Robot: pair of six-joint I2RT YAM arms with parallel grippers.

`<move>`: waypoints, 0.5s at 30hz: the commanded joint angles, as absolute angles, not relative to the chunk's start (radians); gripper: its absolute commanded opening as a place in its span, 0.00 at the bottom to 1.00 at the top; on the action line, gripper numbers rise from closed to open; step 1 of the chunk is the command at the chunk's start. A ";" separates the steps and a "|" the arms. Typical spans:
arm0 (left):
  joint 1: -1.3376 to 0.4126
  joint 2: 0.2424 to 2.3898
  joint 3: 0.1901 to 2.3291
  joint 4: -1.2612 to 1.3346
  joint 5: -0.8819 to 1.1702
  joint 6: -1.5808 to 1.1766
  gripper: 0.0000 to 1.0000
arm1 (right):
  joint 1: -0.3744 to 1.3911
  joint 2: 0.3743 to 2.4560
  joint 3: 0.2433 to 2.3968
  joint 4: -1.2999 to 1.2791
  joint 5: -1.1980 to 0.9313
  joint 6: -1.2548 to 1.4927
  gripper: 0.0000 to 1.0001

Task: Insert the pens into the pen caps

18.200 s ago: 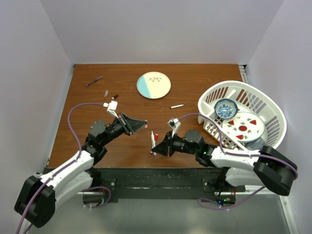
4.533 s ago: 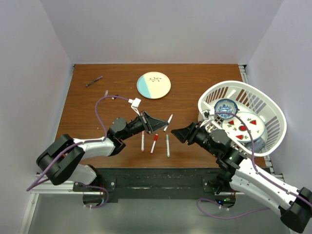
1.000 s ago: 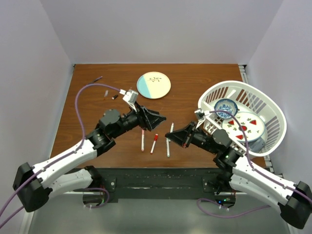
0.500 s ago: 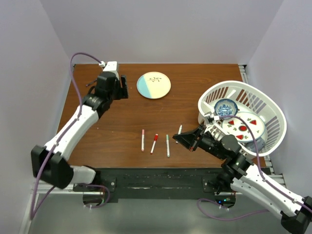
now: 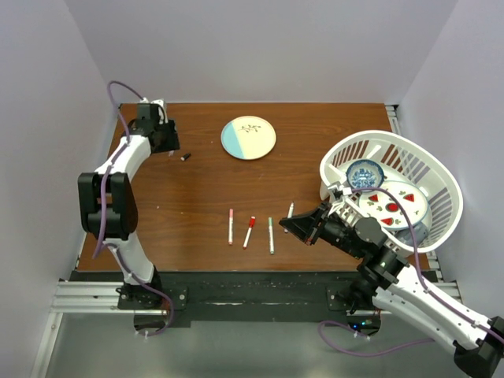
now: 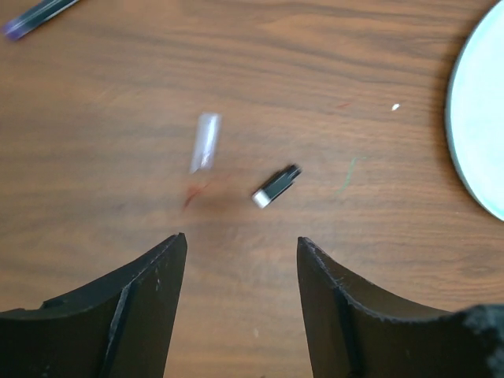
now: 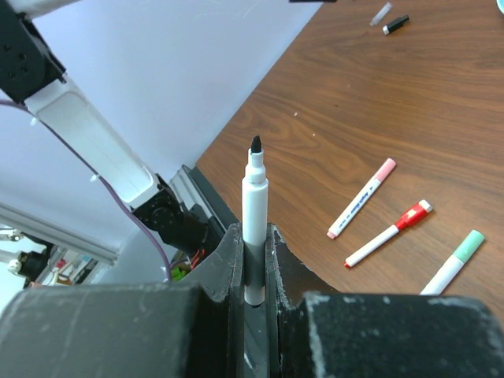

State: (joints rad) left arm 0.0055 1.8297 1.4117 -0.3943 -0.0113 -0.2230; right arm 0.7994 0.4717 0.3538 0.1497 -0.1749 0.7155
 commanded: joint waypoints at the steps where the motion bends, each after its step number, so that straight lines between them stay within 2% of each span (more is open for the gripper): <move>1: 0.000 1.897 1.482 -0.313 0.060 -0.147 0.62 | 0.798 0.485 0.354 0.187 -0.184 0.689 0.00; 15: -0.038 2.080 1.580 -0.282 0.166 -0.112 0.60 | 0.798 0.483 0.368 0.155 -0.166 0.658 0.00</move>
